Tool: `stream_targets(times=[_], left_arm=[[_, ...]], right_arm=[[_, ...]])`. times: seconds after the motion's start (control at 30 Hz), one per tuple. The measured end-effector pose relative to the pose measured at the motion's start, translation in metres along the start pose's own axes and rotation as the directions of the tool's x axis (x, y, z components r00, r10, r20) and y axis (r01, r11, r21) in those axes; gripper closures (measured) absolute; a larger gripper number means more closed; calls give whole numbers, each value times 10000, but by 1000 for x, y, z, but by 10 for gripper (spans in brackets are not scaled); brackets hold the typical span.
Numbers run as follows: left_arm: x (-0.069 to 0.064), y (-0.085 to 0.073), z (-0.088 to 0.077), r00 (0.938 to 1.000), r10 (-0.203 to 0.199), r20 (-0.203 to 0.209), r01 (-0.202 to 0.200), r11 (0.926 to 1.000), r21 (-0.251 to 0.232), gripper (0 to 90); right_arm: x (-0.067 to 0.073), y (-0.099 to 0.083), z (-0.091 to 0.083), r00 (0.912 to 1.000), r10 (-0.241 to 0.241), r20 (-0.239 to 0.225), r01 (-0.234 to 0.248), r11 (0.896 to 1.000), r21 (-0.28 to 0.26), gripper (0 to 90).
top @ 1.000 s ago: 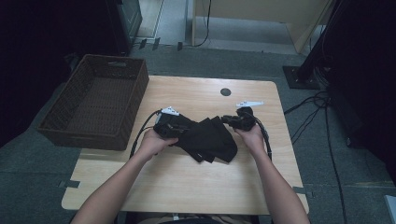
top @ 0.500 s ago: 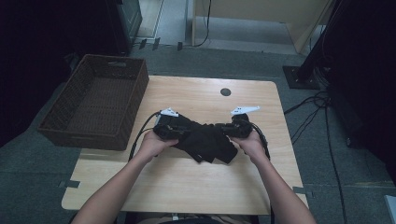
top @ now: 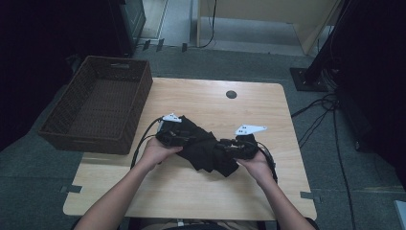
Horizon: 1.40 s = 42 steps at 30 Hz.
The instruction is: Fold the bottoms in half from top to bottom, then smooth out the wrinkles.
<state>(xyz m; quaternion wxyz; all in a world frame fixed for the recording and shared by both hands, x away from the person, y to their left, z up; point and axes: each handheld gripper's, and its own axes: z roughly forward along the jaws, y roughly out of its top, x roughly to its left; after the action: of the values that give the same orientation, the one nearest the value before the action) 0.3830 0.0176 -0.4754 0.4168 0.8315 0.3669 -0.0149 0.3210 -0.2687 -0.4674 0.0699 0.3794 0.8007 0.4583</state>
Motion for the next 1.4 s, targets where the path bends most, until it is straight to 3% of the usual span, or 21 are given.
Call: stream_targets(times=[0.23, 0.33, 0.43, 0.57, 0.73, 0.87, 1.03, 1.13, 1.2, 1.33, 1.4], left_arm=[[-1, -3, -1, 10000, -30, 25, 30, 10000, -88, 518], [-2, -3, -3, 9999, -78, 82, 79, 9999, -97, 493], [-3, -1, -7, 10000, 90, -2, -90, 9999, -47, 464], [-4, 0, -14, 9999, 114, -51, -114, 9999, -9, 455], [-7, 0, -21, 9992, 341, -223, -338, 9994, 117, 454], [-8, 0, -25, 9988, 416, -263, -415, 9991, 65, 444], [-11, -1, -31, 9972, 615, -431, -617, 9981, -43, 480], [-10, 0, -36, 9979, 503, -415, -514, 9983, -273, 482], [-7, -1, -36, 9967, 527, -619, -543, 9982, -253, 451], [4, -3, -34, 9974, 99, -721, -126, 9992, -373, 429], [8, -4, -30, 9968, 96, -799, -120, 9995, -301, 425]], right_arm=[[17, -23, 7, 9997, 9, 256, -20, 9990, 438, 492], [18, -30, 8, 9997, 49, 221, -55, 9996, 266, 477], [16, -25, 0, 9995, 209, 254, -209, 9998, 10, 465], [8, -14, -17, 9979, 271, 592, -241, 9984, -506, 492], [-2, -4, -24, 9926, 683, 1005, -583, 9933, -997, 632], [4, 4, -9, 9893, 867, 1175, -757, 9926, -953, 704], [22, 7, 13, 9927, 820, 887, -768, 9952, -603, 731], [36, 0, 18, 9951, 740, 653, -717, 9967, -369, 701], [44, -5, 22, 9956, 508, 790, -495, 9986, -178, 643], [51, -18, 30, 9948, 132, 1011, -152, 9997, 187, 604], [52, -26, 33, 9941, -46, 1087, 35, 9999, 103, 597]])
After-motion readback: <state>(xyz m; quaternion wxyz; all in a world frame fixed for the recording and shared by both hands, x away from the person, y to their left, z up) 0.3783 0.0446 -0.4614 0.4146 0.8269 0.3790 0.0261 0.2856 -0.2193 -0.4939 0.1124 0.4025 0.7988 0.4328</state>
